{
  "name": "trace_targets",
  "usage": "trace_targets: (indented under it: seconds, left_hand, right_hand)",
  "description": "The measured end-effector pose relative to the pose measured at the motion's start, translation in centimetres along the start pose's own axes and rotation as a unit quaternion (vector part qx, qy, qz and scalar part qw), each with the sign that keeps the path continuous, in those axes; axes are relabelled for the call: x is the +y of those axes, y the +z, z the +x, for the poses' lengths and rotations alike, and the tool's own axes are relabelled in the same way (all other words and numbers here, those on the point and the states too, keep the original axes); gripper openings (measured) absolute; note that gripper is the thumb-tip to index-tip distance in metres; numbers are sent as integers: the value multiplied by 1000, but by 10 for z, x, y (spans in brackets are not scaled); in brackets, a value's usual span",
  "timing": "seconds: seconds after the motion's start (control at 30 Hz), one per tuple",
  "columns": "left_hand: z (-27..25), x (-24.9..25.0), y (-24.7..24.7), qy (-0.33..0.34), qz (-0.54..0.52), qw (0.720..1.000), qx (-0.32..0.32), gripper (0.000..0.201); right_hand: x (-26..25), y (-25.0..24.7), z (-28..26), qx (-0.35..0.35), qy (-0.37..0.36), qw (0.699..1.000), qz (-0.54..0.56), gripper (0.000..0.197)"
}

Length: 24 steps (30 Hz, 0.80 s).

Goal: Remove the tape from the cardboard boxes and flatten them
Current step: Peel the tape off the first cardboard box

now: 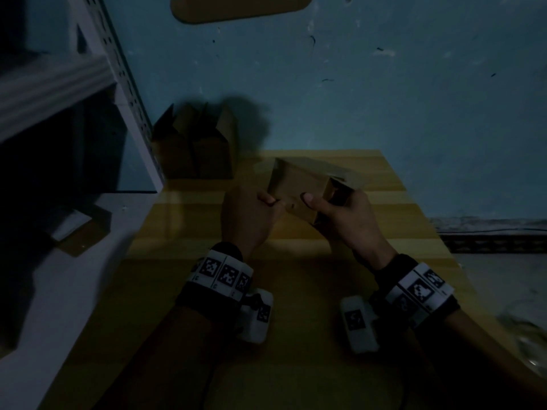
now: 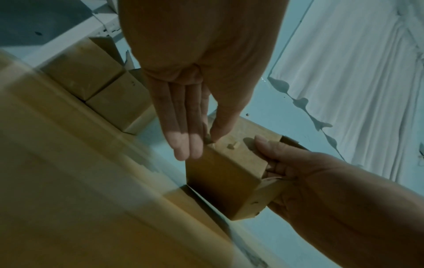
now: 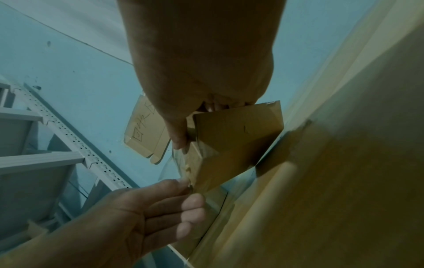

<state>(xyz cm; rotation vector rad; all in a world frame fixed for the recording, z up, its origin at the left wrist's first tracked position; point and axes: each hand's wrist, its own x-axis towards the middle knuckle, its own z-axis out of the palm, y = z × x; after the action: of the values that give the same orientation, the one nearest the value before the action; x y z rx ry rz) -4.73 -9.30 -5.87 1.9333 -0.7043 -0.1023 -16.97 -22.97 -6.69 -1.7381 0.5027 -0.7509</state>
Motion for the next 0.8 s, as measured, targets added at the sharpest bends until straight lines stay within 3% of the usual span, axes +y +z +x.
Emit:
trace_targets:
  seconds: [0.23,0.43,0.6,0.8]
  left_hand:
    - [1,-2,-1,-14,-34,999,-7,19]
    - [3,-4,0,-19,-44,998,-52,13]
    - [2,-1,-2,-22,-75,996,-53,18]
    - [0,4,-5,16,-145,988,-42,12]
  right_hand:
    - [1,1,1,0,10,1000,18,30]
    - [0,1,-1,-11,-1,1000,16,30]
    - [-10,-5,-3,-39,18,992,115,20]
    - [-16,-16,-2,-56,18,985,161,27]
